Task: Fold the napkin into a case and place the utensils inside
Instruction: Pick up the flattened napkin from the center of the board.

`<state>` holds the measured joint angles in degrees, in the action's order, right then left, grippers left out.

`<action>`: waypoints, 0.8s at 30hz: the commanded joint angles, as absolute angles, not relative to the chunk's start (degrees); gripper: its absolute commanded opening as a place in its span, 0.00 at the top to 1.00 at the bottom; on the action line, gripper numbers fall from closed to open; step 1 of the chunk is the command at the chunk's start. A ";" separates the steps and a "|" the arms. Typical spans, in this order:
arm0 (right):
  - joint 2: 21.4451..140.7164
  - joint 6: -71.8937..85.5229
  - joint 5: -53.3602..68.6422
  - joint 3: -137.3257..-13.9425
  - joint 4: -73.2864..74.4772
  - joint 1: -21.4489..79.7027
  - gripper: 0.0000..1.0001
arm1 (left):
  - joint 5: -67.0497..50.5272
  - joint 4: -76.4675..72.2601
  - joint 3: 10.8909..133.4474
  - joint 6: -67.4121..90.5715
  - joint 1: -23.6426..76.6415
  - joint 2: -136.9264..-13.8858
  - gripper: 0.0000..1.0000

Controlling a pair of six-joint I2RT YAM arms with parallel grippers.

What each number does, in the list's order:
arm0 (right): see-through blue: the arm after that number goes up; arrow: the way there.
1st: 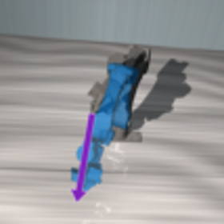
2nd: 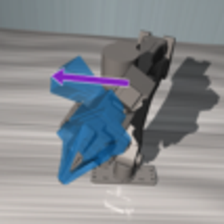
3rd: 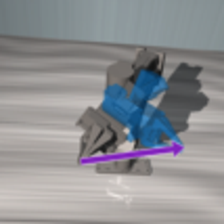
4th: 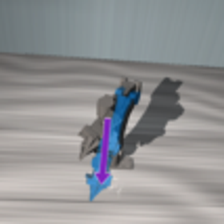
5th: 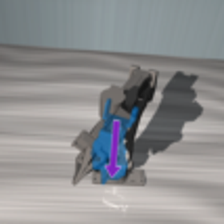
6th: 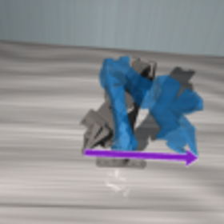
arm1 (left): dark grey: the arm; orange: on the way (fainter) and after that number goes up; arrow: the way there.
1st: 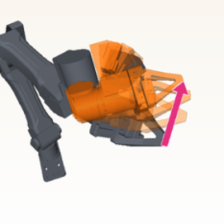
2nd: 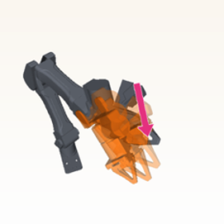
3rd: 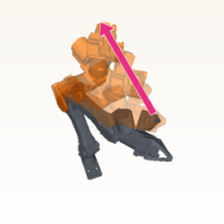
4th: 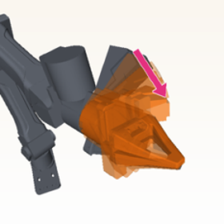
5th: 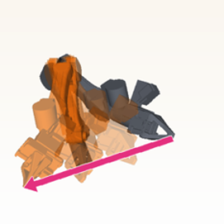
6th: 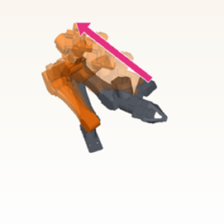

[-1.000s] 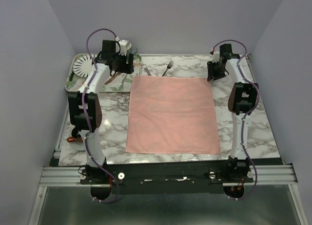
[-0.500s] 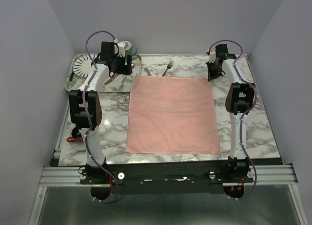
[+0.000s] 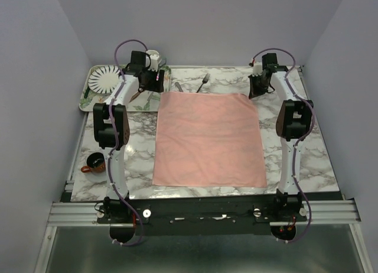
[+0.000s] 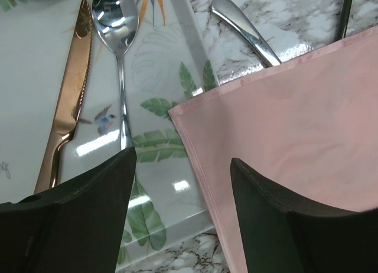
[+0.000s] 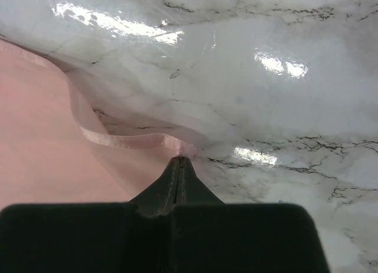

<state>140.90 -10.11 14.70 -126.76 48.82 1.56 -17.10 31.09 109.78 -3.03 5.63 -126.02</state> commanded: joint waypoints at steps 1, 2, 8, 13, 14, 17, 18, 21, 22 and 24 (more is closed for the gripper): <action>137.90 -10.37 18.10 -127.35 48.34 2.02 0.99 | -15.21 33.31 115.57 -2.64 6.59 -130.24 0.26; 137.99 -10.46 18.11 -127.44 48.51 2.02 0.99 | -15.12 33.57 116.10 -2.72 6.85 -130.69 0.29; 137.99 -10.81 18.19 -127.00 48.87 2.20 0.99 | -11.00 33.49 117.86 -4.30 8.70 -133.50 0.36; 137.81 -10.81 18.63 -126.83 48.95 2.11 0.99 | -7.65 33.49 119.26 -5.45 9.67 -135.43 0.45; 137.81 -10.81 18.55 -126.74 49.04 2.11 0.99 | -7.04 33.49 119.44 -5.45 9.84 -135.70 0.48; 137.72 -11.16 18.63 -126.74 49.22 2.20 0.99 | -5.89 33.84 120.85 -5.54 9.84 -136.93 0.51; 137.72 -11.25 18.63 -126.65 49.22 2.11 0.99 | -5.63 33.75 120.85 -5.62 9.93 -137.19 0.51; 137.72 -11.43 18.54 -126.65 49.31 2.11 0.99 | -5.10 33.75 121.38 -5.89 10.11 -138.07 0.53; 137.72 -11.51 18.54 -126.56 49.39 2.20 0.99 | -4.84 33.75 121.55 -5.89 10.19 -138.42 0.53; 137.72 -11.60 18.46 -126.56 49.39 2.20 0.99 | -4.22 33.75 121.82 -5.89 10.37 -138.78 0.53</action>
